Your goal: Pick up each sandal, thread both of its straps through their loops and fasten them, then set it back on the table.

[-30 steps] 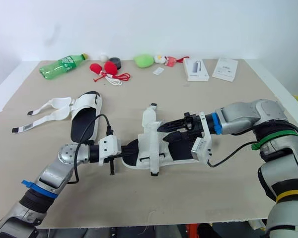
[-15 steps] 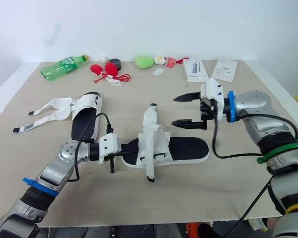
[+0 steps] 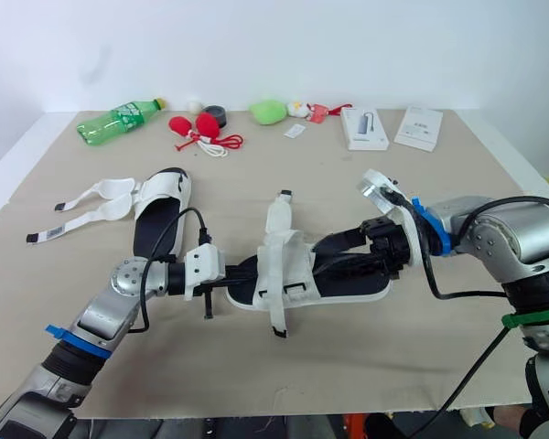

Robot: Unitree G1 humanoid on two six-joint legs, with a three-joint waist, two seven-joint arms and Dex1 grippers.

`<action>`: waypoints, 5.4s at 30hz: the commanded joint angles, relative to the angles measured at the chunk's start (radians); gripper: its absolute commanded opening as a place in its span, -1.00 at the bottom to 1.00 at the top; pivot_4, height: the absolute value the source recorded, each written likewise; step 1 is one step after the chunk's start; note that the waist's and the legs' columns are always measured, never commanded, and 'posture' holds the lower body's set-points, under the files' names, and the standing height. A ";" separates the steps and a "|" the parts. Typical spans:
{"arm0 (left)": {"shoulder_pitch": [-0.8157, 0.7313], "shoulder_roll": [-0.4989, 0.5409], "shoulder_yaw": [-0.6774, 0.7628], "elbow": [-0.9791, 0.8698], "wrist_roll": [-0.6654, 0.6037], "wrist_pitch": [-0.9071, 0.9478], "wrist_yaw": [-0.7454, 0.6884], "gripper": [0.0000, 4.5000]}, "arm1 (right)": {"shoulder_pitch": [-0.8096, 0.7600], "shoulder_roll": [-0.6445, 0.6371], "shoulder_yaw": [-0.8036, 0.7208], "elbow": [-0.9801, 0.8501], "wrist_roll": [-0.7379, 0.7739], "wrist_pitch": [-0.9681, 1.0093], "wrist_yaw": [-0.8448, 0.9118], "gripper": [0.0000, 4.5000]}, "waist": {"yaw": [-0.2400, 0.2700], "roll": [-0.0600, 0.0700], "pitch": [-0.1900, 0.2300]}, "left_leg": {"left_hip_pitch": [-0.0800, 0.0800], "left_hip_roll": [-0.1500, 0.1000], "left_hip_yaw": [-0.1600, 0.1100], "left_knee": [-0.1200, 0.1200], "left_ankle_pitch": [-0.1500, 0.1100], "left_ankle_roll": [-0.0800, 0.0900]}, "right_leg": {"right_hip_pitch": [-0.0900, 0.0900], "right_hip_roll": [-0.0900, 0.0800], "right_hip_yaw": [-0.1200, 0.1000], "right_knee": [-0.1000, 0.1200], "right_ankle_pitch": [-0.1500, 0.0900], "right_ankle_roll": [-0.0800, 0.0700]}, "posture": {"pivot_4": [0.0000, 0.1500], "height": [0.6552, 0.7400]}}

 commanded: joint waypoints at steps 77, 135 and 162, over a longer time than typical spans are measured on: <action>-0.086 -0.070 0.009 0.139 0.055 -0.084 0.063 -1.00 | -0.170 0.296 -0.086 0.203 -0.155 0.450 -0.271 -0.96 | 0.000 -0.005 -0.001 | -0.013 0.000 -0.002 0.006 -0.001 0.000 | -0.006 0.001 -0.001 -0.001 0.003 0.004 | 1.00 1.00; -0.074 -0.070 -0.005 0.145 0.082 -0.088 0.065 -1.00 | -0.126 0.300 -0.125 0.210 -0.075 0.610 -0.385 -0.96 | -0.001 -0.004 -0.001 | -0.012 0.000 -0.003 0.006 -0.001 0.000 | -0.006 0.001 -0.001 -0.001 0.003 0.005 | 1.00 1.00; -0.075 -0.070 -0.011 0.157 0.099 -0.099 0.062 -1.00 | -0.155 0.280 -0.118 0.323 0.302 0.610 -0.661 -0.96 | -0.001 -0.004 -0.001 | -0.012 0.000 -0.003 0.006 -0.001 0.000 | -0.006 0.002 -0.001 -0.001 0.003 0.005 | 1.00 1.00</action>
